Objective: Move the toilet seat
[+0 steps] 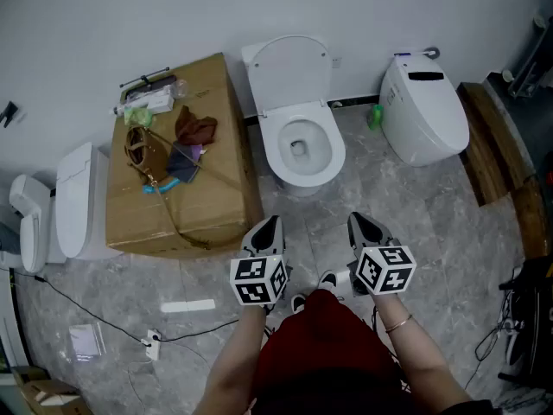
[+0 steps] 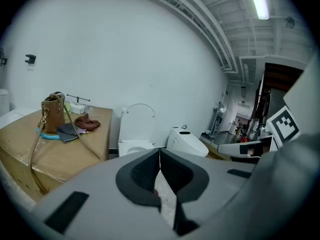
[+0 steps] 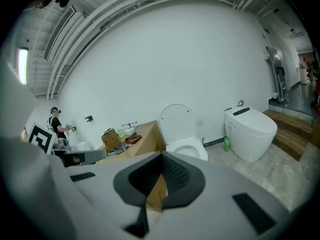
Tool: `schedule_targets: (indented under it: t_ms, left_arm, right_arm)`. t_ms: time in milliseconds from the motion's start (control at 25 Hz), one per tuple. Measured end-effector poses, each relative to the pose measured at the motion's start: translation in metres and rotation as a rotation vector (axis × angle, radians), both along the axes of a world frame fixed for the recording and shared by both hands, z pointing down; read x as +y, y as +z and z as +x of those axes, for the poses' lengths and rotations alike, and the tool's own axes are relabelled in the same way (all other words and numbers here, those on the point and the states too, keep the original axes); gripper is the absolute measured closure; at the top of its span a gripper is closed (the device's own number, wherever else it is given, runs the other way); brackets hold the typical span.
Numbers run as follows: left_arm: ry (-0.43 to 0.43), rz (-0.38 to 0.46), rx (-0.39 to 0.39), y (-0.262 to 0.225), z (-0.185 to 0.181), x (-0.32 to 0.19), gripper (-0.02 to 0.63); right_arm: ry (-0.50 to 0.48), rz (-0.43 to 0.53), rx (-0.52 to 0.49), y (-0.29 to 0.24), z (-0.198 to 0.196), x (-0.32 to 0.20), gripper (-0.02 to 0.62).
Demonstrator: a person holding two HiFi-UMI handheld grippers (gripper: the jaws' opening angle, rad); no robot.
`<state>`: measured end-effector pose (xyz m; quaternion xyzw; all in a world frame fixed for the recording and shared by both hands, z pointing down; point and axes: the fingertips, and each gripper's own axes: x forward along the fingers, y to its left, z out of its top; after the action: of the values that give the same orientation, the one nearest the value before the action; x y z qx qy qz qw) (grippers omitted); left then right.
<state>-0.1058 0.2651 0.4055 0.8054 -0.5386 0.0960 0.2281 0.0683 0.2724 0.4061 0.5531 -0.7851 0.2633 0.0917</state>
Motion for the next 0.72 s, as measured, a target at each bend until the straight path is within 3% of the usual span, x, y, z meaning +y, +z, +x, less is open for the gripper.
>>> schedule_targets:
  t_ms: [720]
  left_arm:
    - [-0.021,-0.053,-0.043,0.022,0.022,-0.043,0.577]
  right_arm:
    - [-0.012,-0.028,-0.021,0.019,0.028,-0.050,0.578]
